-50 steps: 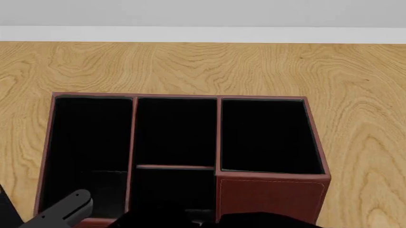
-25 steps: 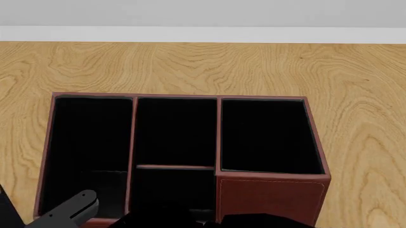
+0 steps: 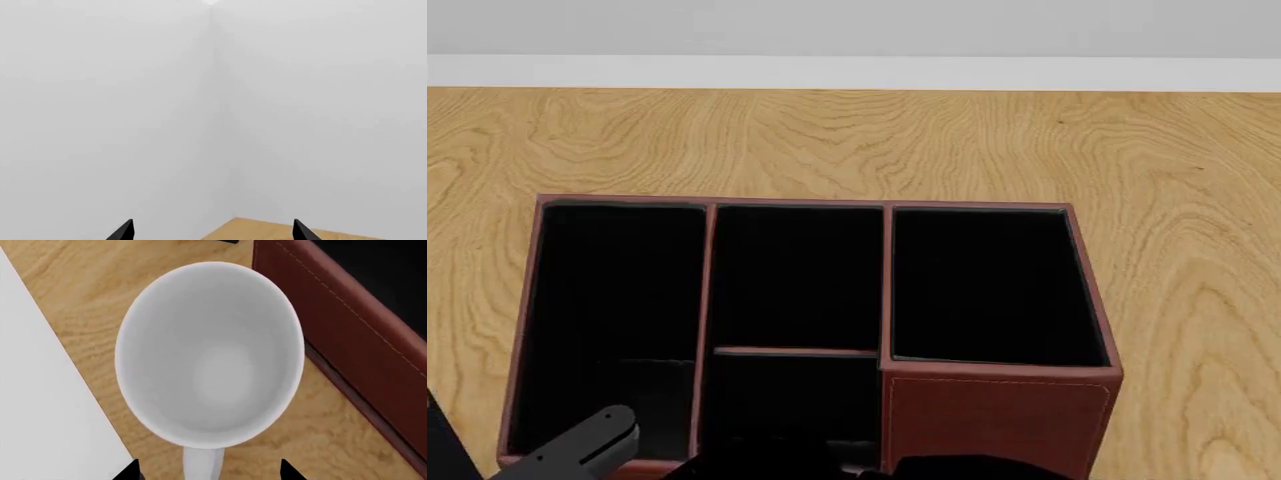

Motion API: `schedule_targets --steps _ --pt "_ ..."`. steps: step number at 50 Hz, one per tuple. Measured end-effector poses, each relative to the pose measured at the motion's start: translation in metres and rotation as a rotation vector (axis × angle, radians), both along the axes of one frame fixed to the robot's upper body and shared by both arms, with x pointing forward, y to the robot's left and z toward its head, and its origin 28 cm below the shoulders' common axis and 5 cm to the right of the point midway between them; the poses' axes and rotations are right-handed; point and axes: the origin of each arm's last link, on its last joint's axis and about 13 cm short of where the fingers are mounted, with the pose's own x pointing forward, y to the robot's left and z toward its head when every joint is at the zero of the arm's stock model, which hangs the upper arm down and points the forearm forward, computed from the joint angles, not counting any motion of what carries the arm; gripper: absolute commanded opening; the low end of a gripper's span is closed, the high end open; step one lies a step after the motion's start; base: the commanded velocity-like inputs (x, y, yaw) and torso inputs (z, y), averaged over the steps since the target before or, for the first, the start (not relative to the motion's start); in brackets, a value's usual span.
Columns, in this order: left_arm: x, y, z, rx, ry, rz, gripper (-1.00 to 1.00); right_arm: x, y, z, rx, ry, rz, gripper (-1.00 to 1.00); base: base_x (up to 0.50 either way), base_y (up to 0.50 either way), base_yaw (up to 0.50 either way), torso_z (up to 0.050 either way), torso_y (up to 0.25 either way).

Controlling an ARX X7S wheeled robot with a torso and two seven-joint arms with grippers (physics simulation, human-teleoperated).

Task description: Pick up the white mug and place it to the right of the caddy.

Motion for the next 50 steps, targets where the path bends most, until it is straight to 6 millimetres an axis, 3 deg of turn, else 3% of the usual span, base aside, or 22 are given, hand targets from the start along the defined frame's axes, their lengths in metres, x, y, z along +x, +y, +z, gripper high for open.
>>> schedule_targets --steps 50 --pt "0.003 0.002 -0.004 0.000 0.010 0.006 1.00 0.000 -0.003 -0.011 -0.011 0.038 0.007 1.00 0.00 0.00 0.00 0.000 0.000"
